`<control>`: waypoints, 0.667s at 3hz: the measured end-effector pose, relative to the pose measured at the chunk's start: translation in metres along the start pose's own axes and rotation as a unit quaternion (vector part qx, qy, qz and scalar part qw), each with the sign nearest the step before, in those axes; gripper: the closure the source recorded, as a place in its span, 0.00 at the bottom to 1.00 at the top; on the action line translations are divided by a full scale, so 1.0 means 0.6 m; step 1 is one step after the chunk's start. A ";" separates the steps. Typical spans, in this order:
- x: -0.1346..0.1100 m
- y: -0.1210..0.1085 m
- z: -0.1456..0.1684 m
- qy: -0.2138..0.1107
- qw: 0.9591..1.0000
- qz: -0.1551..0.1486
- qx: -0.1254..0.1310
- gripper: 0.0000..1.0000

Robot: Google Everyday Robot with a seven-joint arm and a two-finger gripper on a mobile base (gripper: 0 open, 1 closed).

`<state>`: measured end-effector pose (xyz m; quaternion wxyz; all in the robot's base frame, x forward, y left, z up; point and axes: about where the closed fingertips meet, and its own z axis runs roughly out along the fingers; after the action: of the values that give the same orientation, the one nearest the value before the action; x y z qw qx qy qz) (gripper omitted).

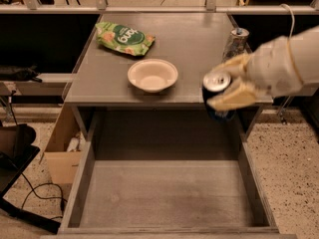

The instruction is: Pick pepsi can from top drawer and place on counter

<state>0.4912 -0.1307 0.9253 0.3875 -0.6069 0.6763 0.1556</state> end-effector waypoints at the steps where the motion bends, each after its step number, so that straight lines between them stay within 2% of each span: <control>1: -0.101 -0.074 -0.062 0.006 0.999 0.011 0.036 1.00; 2: -0.159 -0.217 -0.073 -0.021 0.991 0.084 0.102 1.00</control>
Offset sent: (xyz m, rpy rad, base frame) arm 0.1751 -0.0017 0.1779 0.2196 -0.0142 -0.4537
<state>0.5953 -0.1216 1.0558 0.4466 -0.5019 0.7291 0.1306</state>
